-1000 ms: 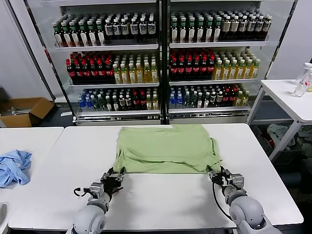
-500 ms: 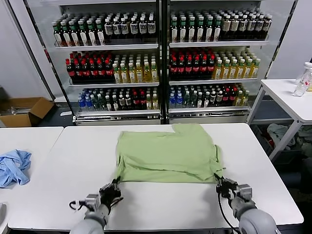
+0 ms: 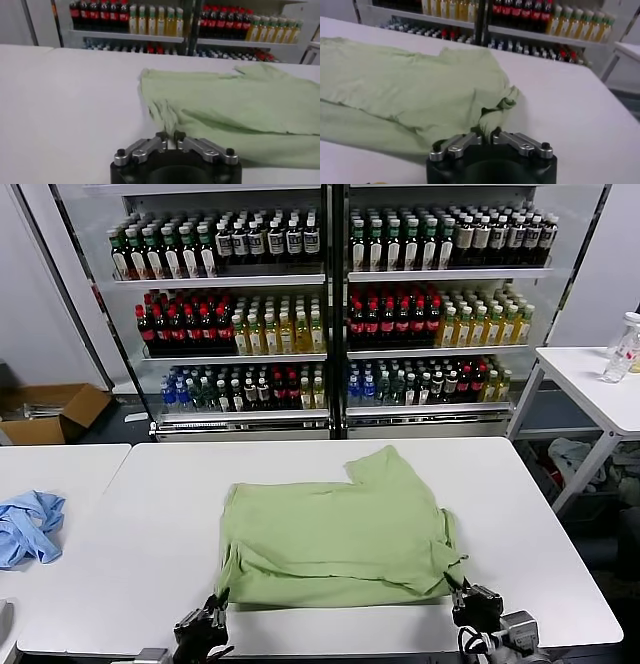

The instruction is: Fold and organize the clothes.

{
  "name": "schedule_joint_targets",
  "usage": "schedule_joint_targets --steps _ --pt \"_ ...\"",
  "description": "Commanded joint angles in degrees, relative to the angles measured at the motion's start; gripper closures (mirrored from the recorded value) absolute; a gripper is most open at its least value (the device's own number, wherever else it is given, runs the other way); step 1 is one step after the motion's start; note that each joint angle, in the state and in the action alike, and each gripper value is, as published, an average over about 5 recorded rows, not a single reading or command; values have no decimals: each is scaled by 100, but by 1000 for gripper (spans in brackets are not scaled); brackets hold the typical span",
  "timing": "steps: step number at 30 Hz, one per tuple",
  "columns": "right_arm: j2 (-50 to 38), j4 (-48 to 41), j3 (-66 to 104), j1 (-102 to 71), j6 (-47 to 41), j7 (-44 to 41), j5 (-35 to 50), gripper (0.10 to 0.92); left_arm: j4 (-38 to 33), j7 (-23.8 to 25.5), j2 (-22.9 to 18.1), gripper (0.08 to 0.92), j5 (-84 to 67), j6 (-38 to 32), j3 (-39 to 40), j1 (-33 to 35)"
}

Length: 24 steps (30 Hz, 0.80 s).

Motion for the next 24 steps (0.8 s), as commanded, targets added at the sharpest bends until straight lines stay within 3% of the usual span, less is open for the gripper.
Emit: schedule_joint_targets --steps 1,9,14,18,24 --pt "-73 -289 -268 1380 63 235 311 596 9 -59 569 651 -276 39 -364 -994" --pt "215 -2954 -2094 4718 -392 212 445 371 2298 -233 821 417 -611 161 598 -3576" --pt "555 -4183 -2738 5804 -498 47 713 237 3311 -276 760 278 -781 329 1265 -4629" --pt "801 -4880 -3074 6473 -548 -35 971 206 3833 -279 641 193 -990 434 1621 -5171" --pt "1238 -5920 -3261 7121 -542 -108 1183 203 4392 -251 504 177 -1133 463 1883 -5713"
